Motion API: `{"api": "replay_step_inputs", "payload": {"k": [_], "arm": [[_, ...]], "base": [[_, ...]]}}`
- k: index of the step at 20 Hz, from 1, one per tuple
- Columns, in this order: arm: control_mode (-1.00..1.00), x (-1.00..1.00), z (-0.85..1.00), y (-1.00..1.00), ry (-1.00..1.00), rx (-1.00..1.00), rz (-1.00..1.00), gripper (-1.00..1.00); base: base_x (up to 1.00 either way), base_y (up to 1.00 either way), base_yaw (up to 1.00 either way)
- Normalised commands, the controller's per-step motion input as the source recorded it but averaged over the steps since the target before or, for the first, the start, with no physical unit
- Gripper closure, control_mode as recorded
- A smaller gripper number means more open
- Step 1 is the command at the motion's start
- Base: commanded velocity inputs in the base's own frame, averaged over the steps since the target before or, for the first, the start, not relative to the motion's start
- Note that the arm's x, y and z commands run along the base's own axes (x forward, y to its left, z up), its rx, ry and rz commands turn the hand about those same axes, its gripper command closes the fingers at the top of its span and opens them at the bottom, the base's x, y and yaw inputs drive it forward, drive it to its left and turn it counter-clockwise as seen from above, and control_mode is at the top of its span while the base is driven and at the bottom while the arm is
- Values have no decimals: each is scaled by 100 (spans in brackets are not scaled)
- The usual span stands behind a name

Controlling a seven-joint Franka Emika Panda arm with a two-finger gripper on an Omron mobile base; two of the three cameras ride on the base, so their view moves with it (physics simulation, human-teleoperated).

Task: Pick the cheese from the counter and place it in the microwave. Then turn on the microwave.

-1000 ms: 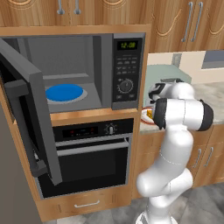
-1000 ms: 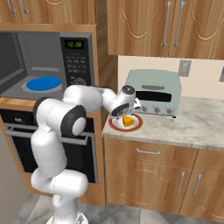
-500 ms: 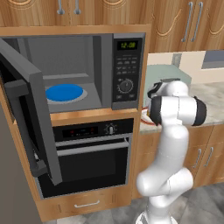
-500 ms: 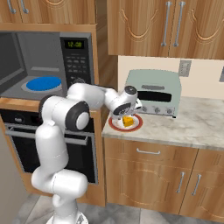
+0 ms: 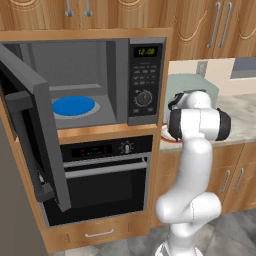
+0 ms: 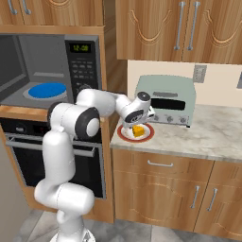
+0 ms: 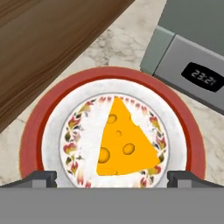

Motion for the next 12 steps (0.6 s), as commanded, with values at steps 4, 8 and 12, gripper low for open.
{"api": "replay_step_inputs", "payload": {"k": [4, 8, 12], "arm": [[-100, 10, -12, 0, 0, 0, 0, -100], [-100, 14, -13, 0, 0, 0, 0, -100], [-100, 13, -12, 0, 0, 0, 0, -100]], "base": [[0, 0, 0], [0, 0, 0], [0, 0, 0]]}}
